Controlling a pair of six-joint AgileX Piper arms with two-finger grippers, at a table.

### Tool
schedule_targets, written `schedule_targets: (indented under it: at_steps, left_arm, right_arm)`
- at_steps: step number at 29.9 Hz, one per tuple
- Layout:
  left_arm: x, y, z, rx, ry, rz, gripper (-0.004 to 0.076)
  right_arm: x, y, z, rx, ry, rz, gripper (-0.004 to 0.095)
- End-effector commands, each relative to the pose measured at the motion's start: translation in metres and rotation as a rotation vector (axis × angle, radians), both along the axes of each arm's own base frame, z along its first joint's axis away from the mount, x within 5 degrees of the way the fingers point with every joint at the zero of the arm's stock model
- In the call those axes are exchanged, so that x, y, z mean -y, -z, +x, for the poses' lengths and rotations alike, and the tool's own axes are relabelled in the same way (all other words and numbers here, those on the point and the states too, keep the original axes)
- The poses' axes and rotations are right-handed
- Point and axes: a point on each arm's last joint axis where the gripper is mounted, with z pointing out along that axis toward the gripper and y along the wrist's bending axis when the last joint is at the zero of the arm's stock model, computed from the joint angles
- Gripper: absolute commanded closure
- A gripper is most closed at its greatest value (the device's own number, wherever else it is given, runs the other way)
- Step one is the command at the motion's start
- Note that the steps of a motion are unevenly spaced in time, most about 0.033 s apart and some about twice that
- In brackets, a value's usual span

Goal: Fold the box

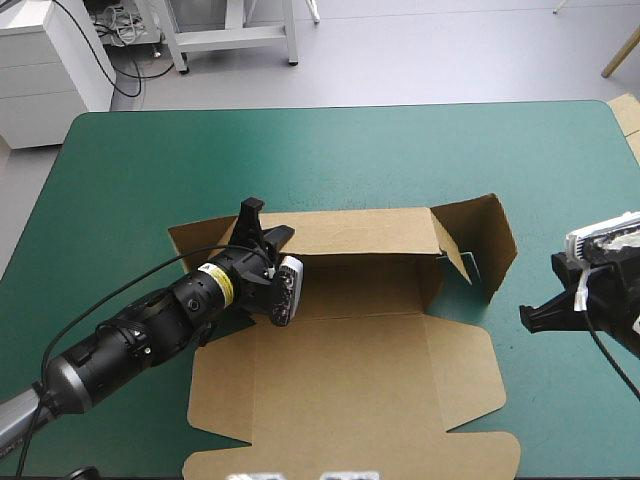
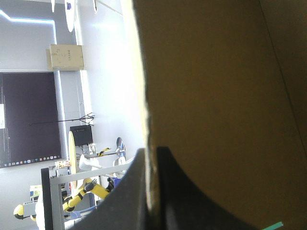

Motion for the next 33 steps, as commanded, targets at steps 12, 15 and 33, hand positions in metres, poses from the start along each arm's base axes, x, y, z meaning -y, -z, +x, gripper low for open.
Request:
schedule_targets:
  at_steps: [12,15,33]
  left_arm:
    - [-0.005,-0.018,0.002,0.048,-0.001,-0.101,0.0731]
    - [-0.009,-0.021,0.005,0.067,-0.003,-0.128,0.0731]
    - [-0.009,-0.028,0.007,0.121,0.035,-0.183,0.0731]
  right_arm:
    - [0.001,-0.019,-0.005,0.084,0.014,0.024,0.0713]
    - [0.002,-0.029,-0.008,0.086,0.038,0.073,0.0458]
    - [-0.006,-0.088,0.062,0.054,0.063,0.117,0.0185]
